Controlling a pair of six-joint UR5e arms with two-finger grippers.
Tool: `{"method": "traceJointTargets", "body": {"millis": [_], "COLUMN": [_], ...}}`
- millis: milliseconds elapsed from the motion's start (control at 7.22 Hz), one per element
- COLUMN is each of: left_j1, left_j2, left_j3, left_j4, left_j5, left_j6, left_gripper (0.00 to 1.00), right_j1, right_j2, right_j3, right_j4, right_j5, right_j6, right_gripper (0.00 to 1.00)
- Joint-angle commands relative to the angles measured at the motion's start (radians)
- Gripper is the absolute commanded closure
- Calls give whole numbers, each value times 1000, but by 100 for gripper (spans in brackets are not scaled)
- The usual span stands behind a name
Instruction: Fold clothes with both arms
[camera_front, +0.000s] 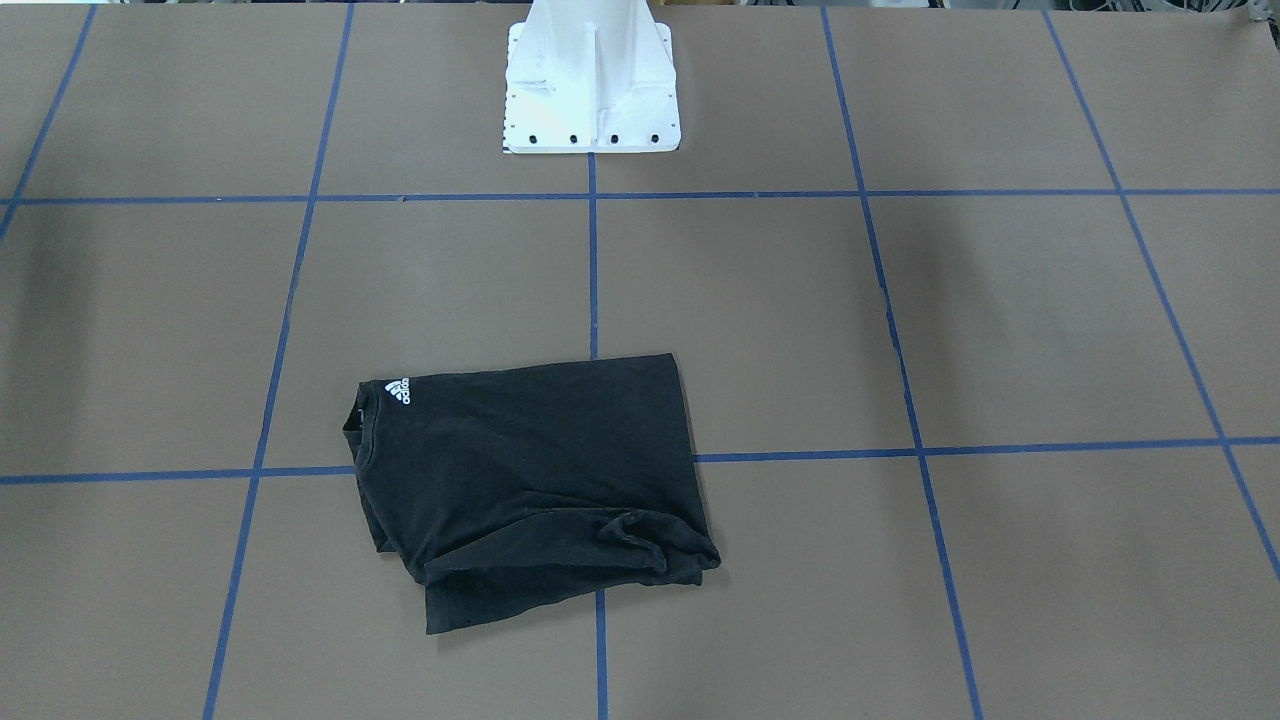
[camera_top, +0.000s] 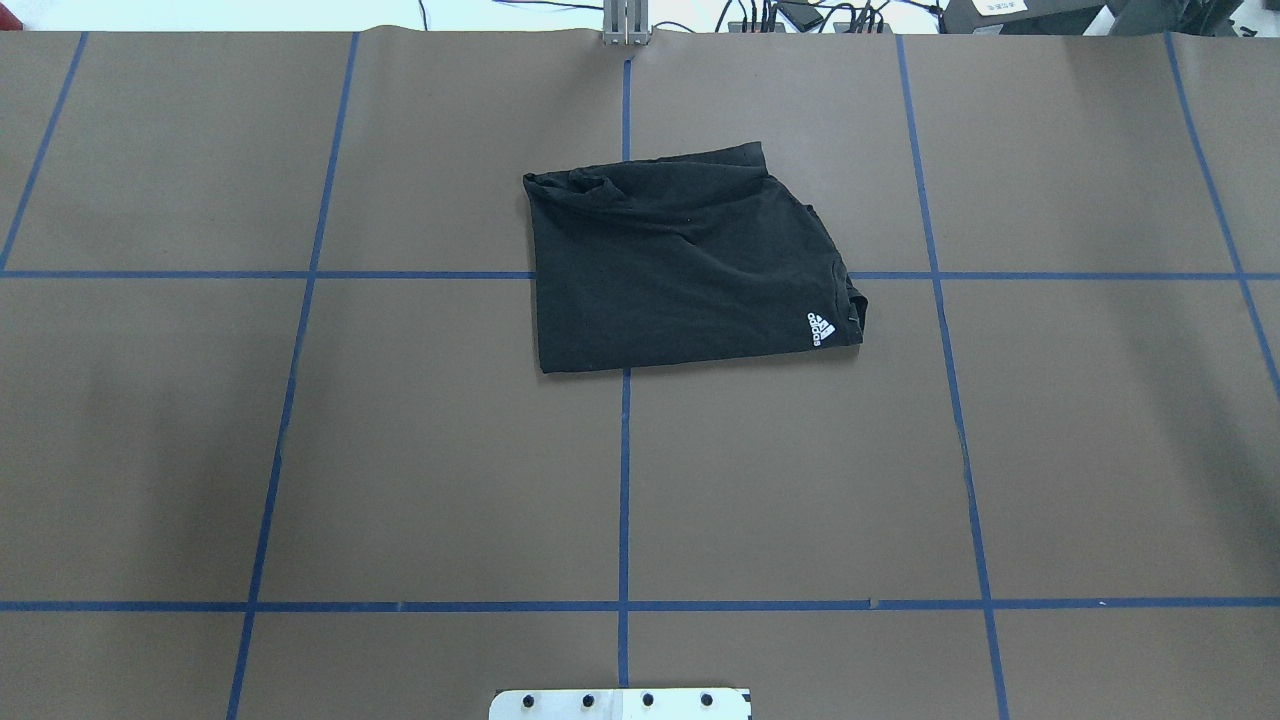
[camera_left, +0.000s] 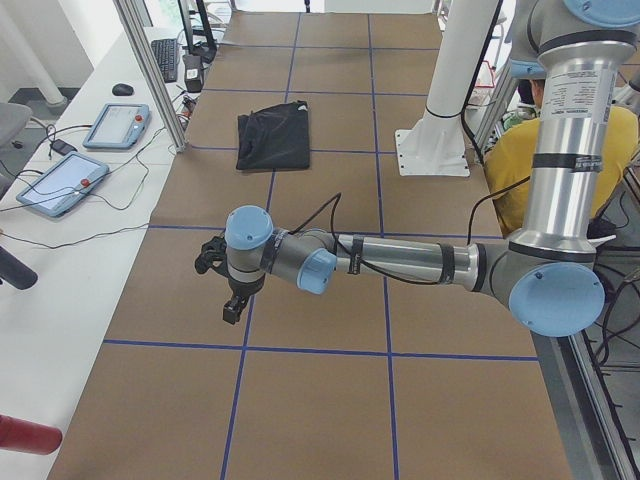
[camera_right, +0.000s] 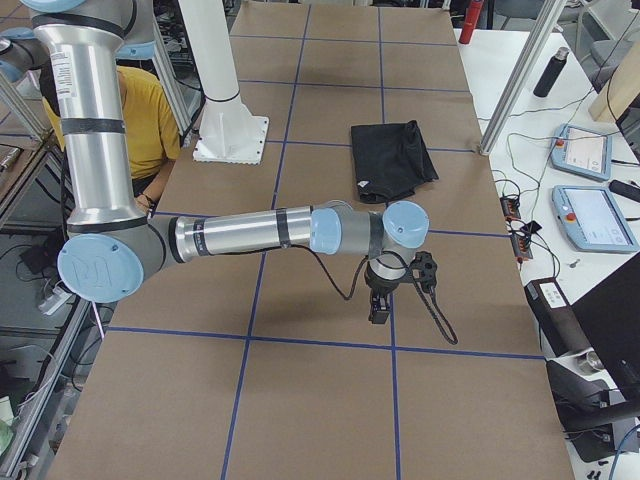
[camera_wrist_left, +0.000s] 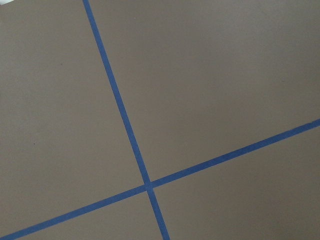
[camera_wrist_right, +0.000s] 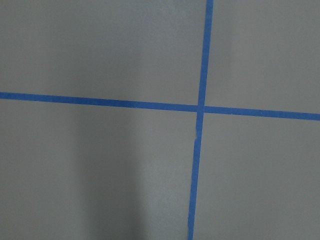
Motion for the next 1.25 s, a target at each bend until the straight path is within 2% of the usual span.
{"method": "traceJointTargets", "body": {"millis": [0, 1107], "left_j1": [1, 1], "left_j2": [-4, -10], "left_j3": [-1, -21], "left_j4": [7, -4], "left_j5": [-1, -4], "left_j6": [-3, 1], "left_gripper": [1, 1], "right_j1": [-6, -6], "right_j2": [-3, -18], "right_j3": [28, 25], "right_j4": [2, 2], "right_j5": [-9, 22], "right_j6": [2, 13], "right_gripper": [0, 0]}}
